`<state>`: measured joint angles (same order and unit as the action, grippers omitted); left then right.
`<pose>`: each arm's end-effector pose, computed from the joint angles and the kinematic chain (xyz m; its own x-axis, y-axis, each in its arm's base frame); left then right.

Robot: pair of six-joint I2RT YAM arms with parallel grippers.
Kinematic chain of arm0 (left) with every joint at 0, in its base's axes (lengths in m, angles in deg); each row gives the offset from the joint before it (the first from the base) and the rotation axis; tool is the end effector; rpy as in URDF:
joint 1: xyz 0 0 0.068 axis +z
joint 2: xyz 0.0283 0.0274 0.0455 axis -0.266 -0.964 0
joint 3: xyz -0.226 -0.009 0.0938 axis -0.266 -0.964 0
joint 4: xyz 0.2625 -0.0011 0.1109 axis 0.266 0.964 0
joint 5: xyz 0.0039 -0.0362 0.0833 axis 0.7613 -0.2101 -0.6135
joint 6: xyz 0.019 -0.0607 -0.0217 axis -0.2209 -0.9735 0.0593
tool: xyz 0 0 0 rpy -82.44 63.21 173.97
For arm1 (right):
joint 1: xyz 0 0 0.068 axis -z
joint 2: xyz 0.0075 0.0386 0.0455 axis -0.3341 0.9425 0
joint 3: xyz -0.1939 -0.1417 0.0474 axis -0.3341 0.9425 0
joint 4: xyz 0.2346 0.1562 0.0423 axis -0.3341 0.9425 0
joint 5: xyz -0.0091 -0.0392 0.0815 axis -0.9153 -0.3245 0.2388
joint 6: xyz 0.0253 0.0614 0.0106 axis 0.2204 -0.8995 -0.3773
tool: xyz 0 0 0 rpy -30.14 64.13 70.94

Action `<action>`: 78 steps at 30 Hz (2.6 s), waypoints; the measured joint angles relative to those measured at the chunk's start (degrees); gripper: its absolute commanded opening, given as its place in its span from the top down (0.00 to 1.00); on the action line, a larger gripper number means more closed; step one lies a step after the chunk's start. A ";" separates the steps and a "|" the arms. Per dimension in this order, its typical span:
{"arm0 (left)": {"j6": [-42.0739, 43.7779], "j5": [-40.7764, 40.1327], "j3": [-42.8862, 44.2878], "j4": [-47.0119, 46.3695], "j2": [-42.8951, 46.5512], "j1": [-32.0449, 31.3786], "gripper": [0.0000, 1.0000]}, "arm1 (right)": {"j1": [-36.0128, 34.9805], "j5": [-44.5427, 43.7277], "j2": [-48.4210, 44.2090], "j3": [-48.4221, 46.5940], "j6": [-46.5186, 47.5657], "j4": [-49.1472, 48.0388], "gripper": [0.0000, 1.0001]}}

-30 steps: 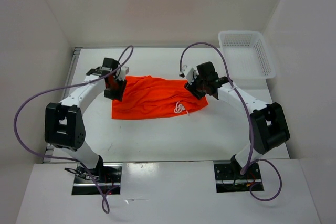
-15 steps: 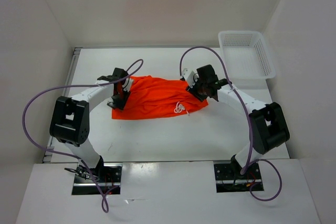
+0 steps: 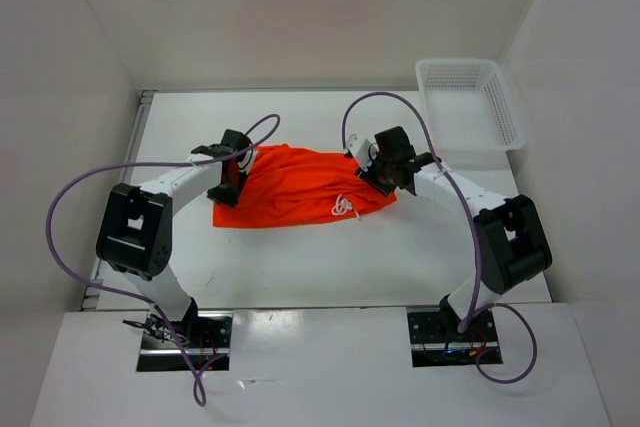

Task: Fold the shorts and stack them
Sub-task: Fold the shorts

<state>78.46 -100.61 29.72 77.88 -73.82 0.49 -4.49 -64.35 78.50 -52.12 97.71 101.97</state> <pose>0.3442 -0.0775 0.1318 -0.9075 0.2384 -0.3458 0.1599 0.9574 0.2403 0.3300 0.1498 0.1641 -0.3243 -0.7923 -0.5169 -0.7768 0.5348 -0.3324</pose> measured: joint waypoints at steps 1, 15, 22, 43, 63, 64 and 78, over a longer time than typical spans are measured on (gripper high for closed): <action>0.09 -0.28 0.00 -0.48 0.00 -0.20 0.68 | 0.00 0.00 0.00 0.33 0.11 -0.07 0.59; 0.07 -1.22 0.04 -2.67 -3.39 -0.07 1.00 | 0.02 -1.51 -0.44 2.45 2.82 -0.17 1.00; 0.04 -3.54 7.19 -2.71 -3.06 5.09 1.00 | 0.00 -4.87 -0.35 -0.76 0.39 -1.84 1.00; 0.02 -1.27 5.40 0.44 4.44 8.81 1.00 | -6.34 -11.47 0.72 -4.39 -1.31 -9.64 1.00; 0.02 0.52 38.36 -1.51 -16.85 11.45 1.00 | -3.50 -31.30 29.90 -32.37 9.77 -31.08 1.00; 0.02 0.68 38.36 -1.53 -16.83 11.43 1.00 | -3.43 -31.74 30.18 -33.31 10.12 -31.71 1.00; 0.04 2.86 36.17 -0.46 -16.83 11.43 1.00 | -1.77 -21.20 30.84 -41.07 -4.11 -16.26 0.04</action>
<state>78.50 -97.75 65.90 77.42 -90.65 11.92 -6.26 -85.55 109.34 -93.19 93.60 85.71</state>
